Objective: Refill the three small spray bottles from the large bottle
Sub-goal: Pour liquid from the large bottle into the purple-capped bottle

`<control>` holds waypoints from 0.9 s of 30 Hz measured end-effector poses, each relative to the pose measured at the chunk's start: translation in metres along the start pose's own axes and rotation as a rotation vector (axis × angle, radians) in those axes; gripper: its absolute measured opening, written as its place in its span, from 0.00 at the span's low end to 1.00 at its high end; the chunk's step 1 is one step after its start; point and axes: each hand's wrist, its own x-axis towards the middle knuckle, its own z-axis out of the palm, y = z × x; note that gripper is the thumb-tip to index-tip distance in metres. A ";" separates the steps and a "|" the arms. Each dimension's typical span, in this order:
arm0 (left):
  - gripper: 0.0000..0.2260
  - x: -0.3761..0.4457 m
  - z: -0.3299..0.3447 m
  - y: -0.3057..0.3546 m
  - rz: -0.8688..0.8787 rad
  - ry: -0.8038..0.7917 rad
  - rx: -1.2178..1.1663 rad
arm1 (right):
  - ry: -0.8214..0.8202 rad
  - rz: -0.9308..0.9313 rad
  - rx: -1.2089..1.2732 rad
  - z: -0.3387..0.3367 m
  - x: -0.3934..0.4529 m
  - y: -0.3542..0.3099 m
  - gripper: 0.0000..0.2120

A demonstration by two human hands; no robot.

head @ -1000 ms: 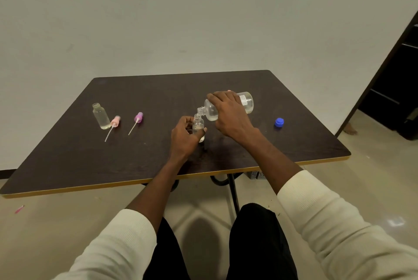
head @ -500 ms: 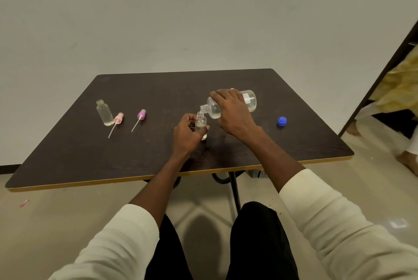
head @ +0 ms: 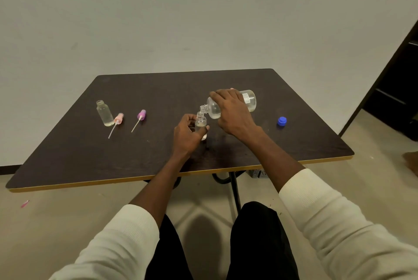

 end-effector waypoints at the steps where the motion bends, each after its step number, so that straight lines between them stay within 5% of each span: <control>1: 0.14 0.000 0.000 0.000 0.002 0.000 0.001 | 0.001 -0.002 -0.003 0.000 0.000 0.000 0.33; 27: 0.14 0.002 0.000 -0.002 0.013 0.010 0.014 | 0.009 -0.009 -0.011 0.001 0.001 0.000 0.33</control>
